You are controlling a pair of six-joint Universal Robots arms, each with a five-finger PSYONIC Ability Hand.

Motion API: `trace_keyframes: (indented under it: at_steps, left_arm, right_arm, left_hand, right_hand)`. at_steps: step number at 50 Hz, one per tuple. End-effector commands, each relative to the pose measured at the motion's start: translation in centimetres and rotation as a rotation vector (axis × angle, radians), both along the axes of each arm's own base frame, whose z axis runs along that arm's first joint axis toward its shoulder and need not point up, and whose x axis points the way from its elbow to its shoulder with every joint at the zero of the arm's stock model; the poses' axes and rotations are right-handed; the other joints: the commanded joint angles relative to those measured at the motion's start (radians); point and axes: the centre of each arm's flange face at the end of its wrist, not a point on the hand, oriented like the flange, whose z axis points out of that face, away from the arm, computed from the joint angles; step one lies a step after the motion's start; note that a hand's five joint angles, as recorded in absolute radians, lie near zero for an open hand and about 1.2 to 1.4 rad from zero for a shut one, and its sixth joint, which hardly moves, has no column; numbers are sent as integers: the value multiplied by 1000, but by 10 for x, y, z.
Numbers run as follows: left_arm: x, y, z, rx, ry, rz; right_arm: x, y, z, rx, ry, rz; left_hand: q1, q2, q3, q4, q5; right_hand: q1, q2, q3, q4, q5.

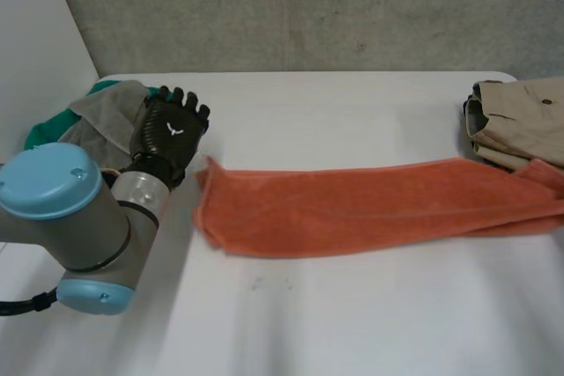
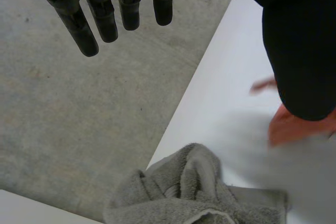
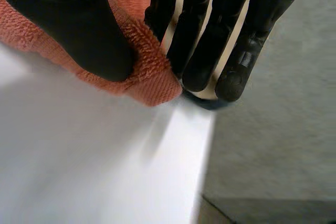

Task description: Fold the laundry.

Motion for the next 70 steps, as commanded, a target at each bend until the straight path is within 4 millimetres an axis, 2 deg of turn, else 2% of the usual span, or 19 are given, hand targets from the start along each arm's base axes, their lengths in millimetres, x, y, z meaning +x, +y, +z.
trace_keyframes:
  at_steps: [1,4,7,8,11,13,20,27,31,34,35,38,39,46,50,51,58,63,70]
  left_arm:
    - [6,4,12,-24,12,11]
    - [9,2,19,-40,19,22]
    - [12,1,25,-53,27,31]
    - [15,1,28,-59,29,38]
    - [20,2,33,-70,35,50]
    - [26,1,38,-78,47,65]
    - [36,5,47,-63,137,84]
    - [42,9,43,-23,193,90]
    - [42,11,38,-6,189,88]
    - [43,10,36,-2,189,90]
    - [42,10,36,-1,188,88]
    - [42,8,37,-6,190,88]
    - [42,7,40,-14,194,87]
    - [35,4,52,-53,214,72]
    - [25,10,55,-53,236,34]
    - [17,16,54,-41,254,4]
    - [-27,44,42,53,319,-171]
    - [-56,48,5,152,277,-260]
    - [-61,42,-37,290,162,-229]
  right_arm:
    - [14,0,16,-50,88,76]
    - [64,8,36,-117,45,191]
    - [98,17,50,-164,-2,269]
    - [121,24,57,-186,-29,323]
    - [160,38,64,-213,-58,430]
    - [203,55,69,-246,-75,556]
    - [331,124,43,-316,-106,943]
    - [384,159,-12,-271,-113,1153]
    - [394,170,-29,-254,-100,1202]
    - [397,176,-24,-262,-107,1223]
    - [396,176,-19,-273,-109,1222]
    - [394,173,-2,-302,-123,1191]
    - [393,171,9,-322,-134,1172]
    - [384,159,38,-330,-229,995]
    - [366,148,54,-300,-289,823]
    - [352,140,57,-273,-297,739]
    - [292,120,42,-63,-280,512]
    - [254,116,11,89,-268,421]
    - [229,115,-5,132,-283,389]
  left_hand:
    - [8,5,-1,5,-14]
    - [8,5,-1,5,-13]
    - [8,5,-1,5,-13]
    - [8,5,-1,5,-13]
    - [8,5,-1,5,-13]
    - [8,5,-1,5,-13]
    - [11,8,2,8,-11]
    - [17,14,8,14,-5]
    - [17,14,8,14,-5]
    - [14,11,5,11,-8]
    - [14,11,5,11,-8]
    - [14,11,5,11,-8]
    - [11,8,2,8,-11]
    - [11,8,2,8,-11]
    - [11,8,2,8,-11]
    - [11,8,2,8,-11]
    - [26,22,17,23,4]
    - [93,90,84,90,71]
    - [220,216,211,216,198]
  right_hand:
    - [437,229,209,210,250]
    - [437,229,209,210,250]
    - [437,229,209,210,250]
    - [437,229,209,210,250]
    - [437,229,209,210,250]
    - [437,229,209,210,250]
    - [437,229,209,210,250]
    - [437,229,209,210,250]
    - [437,229,209,210,250]
    - [339,131,112,112,153]
    - [25,-183,-203,-203,-162]
    - [-452,-660,-680,-680,-639]
    - [-784,-992,-1012,-1012,-971]
    - [-784,-992,-1012,-1012,-971]
    - [-784,-992,-1012,-1012,-971]
    - [-784,-992,-1012,-1012,-971]
    - [-784,-992,-1012,-1012,-971]
    - [-701,-909,-929,-928,-888]
    - [-677,-885,-905,-905,-864]
